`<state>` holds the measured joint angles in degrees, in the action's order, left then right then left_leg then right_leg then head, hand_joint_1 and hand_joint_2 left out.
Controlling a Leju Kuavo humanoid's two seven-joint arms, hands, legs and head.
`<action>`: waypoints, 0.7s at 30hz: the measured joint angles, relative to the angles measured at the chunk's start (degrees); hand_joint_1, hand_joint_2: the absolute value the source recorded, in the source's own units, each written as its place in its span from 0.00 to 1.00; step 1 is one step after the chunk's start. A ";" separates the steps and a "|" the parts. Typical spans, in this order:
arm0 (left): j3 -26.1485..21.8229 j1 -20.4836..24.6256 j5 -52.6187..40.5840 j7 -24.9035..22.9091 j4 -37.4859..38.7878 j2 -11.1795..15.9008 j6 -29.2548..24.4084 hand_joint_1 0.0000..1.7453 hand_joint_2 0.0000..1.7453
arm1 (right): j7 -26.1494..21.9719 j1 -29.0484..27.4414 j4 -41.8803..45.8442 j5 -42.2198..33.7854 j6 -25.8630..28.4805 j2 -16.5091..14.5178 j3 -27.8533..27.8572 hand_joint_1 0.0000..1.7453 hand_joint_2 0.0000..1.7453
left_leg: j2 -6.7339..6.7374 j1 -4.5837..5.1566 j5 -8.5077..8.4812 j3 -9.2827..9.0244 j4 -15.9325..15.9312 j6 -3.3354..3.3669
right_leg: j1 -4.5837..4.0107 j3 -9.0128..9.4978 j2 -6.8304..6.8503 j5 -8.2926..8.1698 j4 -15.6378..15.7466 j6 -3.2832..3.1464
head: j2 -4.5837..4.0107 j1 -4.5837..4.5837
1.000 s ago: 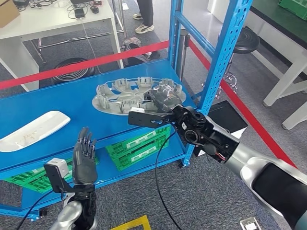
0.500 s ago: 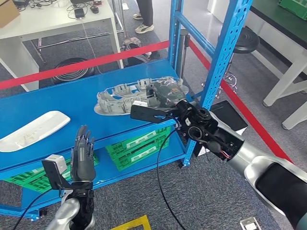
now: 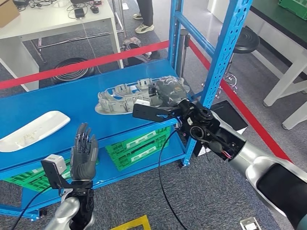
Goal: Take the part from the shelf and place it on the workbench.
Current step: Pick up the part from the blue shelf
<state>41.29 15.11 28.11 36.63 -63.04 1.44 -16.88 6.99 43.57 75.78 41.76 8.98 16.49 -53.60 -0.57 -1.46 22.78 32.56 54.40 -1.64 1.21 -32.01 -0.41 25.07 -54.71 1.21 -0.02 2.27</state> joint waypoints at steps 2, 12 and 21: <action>0.00 0.01 0.01 0.00 0.00 -0.01 0.01 0.00 1.00 | 0.25 0.01 0.43 0.03 -0.04 0.23 0.15 1.00 1.00 | 0.00 0.00 0.00 0.00 0.00 0.00 | 0.00 0.00 0.00 0.00 0.00 0.00 | 0.00 0.00; 0.00 0.01 0.04 -0.15 0.00 0.00 -0.05 0.00 1.00 | 2.38 0.35 3.58 0.85 0.14 1.58 1.06 1.00 1.00 | 0.00 0.00 0.00 0.00 -0.01 0.00 | 0.00 0.00 0.00 0.00 0.00 0.00 | 0.00 0.00; 0.00 0.02 -0.08 -0.40 0.00 0.00 0.62 0.00 1.00 | 4.78 1.50 7.54 1.85 0.45 3.37 2.09 1.00 1.00 | 0.00 0.00 0.00 0.01 -0.01 0.00 | 0.00 0.00 0.00 0.00 0.00 0.00 | 0.00 -0.01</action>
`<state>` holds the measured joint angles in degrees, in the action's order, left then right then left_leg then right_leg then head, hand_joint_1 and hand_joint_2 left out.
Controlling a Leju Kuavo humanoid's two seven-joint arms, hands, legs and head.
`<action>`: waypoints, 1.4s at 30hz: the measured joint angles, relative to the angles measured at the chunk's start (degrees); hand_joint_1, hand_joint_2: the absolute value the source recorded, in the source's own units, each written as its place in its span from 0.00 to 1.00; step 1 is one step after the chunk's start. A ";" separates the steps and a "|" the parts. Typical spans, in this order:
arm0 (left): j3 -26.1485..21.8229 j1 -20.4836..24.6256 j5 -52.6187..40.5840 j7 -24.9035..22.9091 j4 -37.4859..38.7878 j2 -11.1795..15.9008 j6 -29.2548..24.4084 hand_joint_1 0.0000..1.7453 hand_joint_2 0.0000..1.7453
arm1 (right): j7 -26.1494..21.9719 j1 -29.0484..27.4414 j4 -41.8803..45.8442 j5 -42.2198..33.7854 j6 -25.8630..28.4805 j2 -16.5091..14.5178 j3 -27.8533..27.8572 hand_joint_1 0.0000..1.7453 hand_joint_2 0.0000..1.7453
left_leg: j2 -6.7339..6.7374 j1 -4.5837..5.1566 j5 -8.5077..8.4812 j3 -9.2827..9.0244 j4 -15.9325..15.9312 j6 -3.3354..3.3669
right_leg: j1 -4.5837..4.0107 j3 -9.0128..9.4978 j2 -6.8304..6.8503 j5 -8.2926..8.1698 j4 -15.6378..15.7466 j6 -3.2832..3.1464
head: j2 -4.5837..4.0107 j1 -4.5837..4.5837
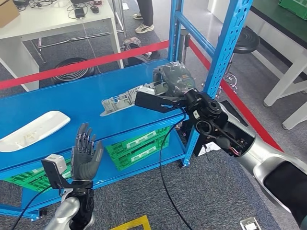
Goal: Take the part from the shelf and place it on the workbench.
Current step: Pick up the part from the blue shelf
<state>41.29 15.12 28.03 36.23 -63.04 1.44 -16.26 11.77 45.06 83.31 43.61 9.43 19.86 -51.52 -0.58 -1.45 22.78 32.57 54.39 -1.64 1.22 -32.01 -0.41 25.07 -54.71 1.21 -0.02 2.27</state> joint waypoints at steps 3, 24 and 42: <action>0.00 0.06 -0.06 -0.03 0.00 -0.01 0.16 0.00 1.00 | 0.43 0.15 1.12 0.32 -0.21 0.61 0.21 1.00 1.00 | 0.00 0.00 0.00 0.00 0.00 0.00 | 0.00 0.00 0.00 0.00 0.00 0.00 | 0.00 0.00; -0.20 0.23 -0.09 -0.03 0.00 -0.08 0.35 0.00 1.00 | 1.82 3.04 6.12 2.71 -1.11 2.14 1.62 1.00 1.00 | 0.00 0.00 0.00 0.00 -0.01 0.00 | 0.00 0.00 0.00 0.00 0.00 0.00 | 0.00 -0.01; -0.22 0.22 -0.10 0.03 0.00 -0.46 0.35 0.00 1.00 | 1.93 3.52 6.93 3.01 -1.58 2.14 2.04 1.00 1.00 | 0.00 0.00 0.00 0.01 -0.01 0.00 | 0.00 0.00 0.01 0.00 0.00 0.00 | 0.00 0.01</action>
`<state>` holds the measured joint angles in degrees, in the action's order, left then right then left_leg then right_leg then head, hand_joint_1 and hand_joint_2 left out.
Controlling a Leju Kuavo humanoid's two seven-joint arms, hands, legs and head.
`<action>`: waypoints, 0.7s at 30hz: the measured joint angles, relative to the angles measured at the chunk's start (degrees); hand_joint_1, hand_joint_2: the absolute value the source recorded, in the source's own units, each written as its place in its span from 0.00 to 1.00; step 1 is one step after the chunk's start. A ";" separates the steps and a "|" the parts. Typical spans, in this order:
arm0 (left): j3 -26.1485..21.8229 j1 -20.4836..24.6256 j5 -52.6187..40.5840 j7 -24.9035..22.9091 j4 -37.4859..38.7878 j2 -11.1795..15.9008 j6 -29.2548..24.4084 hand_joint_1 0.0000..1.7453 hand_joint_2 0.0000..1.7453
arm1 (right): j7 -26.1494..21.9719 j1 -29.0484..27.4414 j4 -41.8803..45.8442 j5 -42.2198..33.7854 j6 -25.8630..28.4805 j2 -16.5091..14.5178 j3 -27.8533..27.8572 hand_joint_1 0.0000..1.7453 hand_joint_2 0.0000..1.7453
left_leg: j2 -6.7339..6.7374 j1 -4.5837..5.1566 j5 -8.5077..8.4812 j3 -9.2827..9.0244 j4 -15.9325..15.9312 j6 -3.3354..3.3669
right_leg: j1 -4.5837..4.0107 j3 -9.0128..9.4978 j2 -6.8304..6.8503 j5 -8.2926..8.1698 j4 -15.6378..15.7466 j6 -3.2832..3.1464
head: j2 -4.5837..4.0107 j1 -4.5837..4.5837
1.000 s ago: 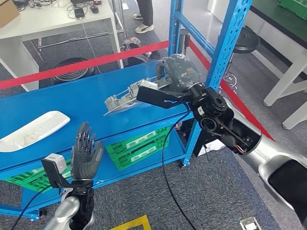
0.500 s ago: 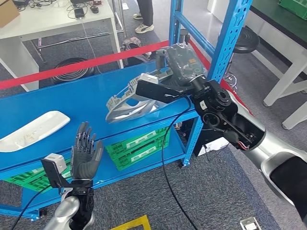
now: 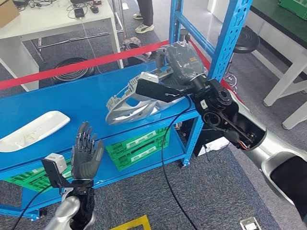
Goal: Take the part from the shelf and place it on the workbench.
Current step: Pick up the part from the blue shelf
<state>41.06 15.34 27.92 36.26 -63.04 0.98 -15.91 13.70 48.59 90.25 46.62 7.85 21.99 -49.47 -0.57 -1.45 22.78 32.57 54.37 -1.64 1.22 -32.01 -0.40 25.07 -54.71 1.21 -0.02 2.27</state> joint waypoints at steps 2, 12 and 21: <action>-0.01 0.00 -0.08 0.04 0.01 -0.05 0.00 0.00 1.00 | -0.02 0.00 0.00 0.00 -0.02 0.00 0.03 1.00 1.00 | 0.00 0.00 0.00 0.00 0.00 0.00 | 0.00 0.00 0.00 0.00 0.00 0.00 | 0.00 0.00; -0.08 0.01 0.11 1.17 0.14 -0.21 0.41 0.00 1.00 | -1.10 0.00 -0.02 0.18 0.07 -0.01 0.03 1.00 1.00 | 0.00 0.00 0.00 0.01 -0.01 0.00 | 0.00 0.00 0.00 0.00 0.00 0.00 | 0.00 -0.01; -0.08 0.00 0.21 1.22 0.26 -0.33 0.48 0.00 1.00 | -1.40 -0.04 -0.02 -0.08 0.13 -0.01 0.05 1.00 1.00 | 0.00 0.00 0.00 0.01 -0.01 0.00 | 0.00 0.00 0.00 0.00 0.00 0.00 | 0.00 0.00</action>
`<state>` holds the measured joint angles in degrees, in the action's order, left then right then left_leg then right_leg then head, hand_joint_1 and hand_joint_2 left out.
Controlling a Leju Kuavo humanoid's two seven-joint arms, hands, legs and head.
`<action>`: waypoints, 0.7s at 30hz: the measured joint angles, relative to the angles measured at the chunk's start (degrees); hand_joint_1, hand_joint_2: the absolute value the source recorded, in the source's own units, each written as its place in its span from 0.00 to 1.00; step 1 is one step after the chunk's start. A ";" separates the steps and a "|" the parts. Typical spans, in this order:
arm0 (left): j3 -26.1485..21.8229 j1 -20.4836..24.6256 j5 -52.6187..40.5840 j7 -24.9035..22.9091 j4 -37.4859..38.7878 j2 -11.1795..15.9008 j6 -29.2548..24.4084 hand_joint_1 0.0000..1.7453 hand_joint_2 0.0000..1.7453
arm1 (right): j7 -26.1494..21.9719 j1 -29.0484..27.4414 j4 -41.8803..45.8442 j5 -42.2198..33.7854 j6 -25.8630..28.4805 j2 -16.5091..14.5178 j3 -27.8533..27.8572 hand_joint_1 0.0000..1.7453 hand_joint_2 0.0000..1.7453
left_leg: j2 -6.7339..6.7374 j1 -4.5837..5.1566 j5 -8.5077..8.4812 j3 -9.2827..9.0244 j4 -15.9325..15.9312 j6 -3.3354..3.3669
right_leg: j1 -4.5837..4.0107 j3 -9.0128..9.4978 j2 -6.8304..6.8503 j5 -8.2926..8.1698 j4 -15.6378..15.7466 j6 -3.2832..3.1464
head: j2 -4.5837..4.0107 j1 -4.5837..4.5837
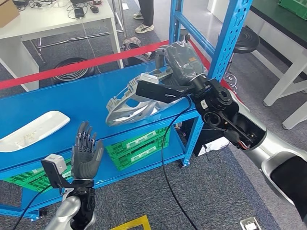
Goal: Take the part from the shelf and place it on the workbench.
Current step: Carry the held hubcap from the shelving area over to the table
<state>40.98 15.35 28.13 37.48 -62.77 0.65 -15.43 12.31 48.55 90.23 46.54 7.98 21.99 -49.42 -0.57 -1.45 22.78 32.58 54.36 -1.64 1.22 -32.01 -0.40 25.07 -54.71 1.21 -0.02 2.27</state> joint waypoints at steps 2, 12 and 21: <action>0.00 0.00 0.00 0.00 0.00 -0.03 0.00 0.00 1.00 | -0.09 -0.04 0.00 -0.34 0.00 0.00 0.02 1.00 1.00 | 0.00 0.00 0.00 0.00 0.00 0.00 | 0.00 0.00 0.00 0.00 0.00 0.00 | 0.00 -0.01; 0.00 0.02 -0.04 0.00 0.04 -0.06 -0.01 0.00 1.00 | -0.35 -0.32 -0.26 -0.65 1.04 0.00 0.05 1.00 1.00 | 0.00 0.00 0.00 0.00 0.00 0.00 | 0.00 0.00 0.00 0.00 0.00 0.00 | 0.00 0.00; 0.00 0.03 -0.20 -0.04 0.04 -0.08 0.06 0.00 1.00 | -0.08 -0.99 -0.31 -0.95 2.03 0.01 0.33 1.00 1.00 | 0.00 0.00 0.00 -0.01 0.00 0.00 | 0.00 -0.01 0.00 0.00 0.00 0.00 | 0.00 -0.01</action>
<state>40.98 15.37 27.93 37.44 -62.73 0.57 -15.37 12.22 47.56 89.92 45.59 10.01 22.00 -49.09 -0.57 -1.45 22.78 32.57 54.37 -1.64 1.22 -32.02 -0.40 25.07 -54.71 1.21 -0.02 2.26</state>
